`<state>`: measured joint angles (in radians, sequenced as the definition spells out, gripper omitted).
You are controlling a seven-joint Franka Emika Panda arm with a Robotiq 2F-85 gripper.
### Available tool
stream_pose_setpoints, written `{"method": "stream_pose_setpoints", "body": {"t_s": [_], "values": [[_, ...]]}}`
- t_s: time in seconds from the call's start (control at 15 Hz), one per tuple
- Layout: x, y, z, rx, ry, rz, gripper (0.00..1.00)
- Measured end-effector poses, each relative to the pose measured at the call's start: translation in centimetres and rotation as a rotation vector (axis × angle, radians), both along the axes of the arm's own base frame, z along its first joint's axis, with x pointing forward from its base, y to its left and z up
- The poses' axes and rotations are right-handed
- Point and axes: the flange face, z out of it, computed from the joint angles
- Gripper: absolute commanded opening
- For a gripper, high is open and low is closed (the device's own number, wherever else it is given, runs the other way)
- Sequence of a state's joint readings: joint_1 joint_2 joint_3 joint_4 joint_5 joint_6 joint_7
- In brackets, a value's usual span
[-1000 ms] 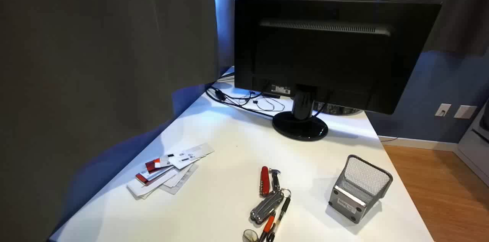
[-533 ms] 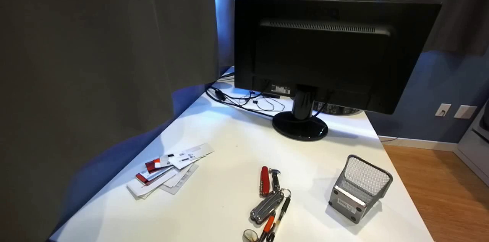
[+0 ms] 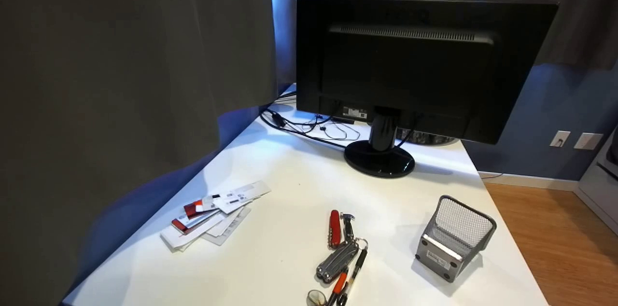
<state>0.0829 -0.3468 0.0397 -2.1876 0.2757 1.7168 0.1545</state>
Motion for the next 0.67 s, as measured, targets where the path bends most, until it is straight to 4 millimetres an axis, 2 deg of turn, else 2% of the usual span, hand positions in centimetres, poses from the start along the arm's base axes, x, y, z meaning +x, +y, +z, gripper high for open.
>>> {"method": "stream_pose_setpoints", "body": {"t_s": [0.27, 0.67], "values": [[1.5, 1.2, -6.6, 0.012, 0.109, 0.172, 1.0], [0.7, 3.1, -16.4, 0.072, 0.191, 0.473, 1.0]]}}
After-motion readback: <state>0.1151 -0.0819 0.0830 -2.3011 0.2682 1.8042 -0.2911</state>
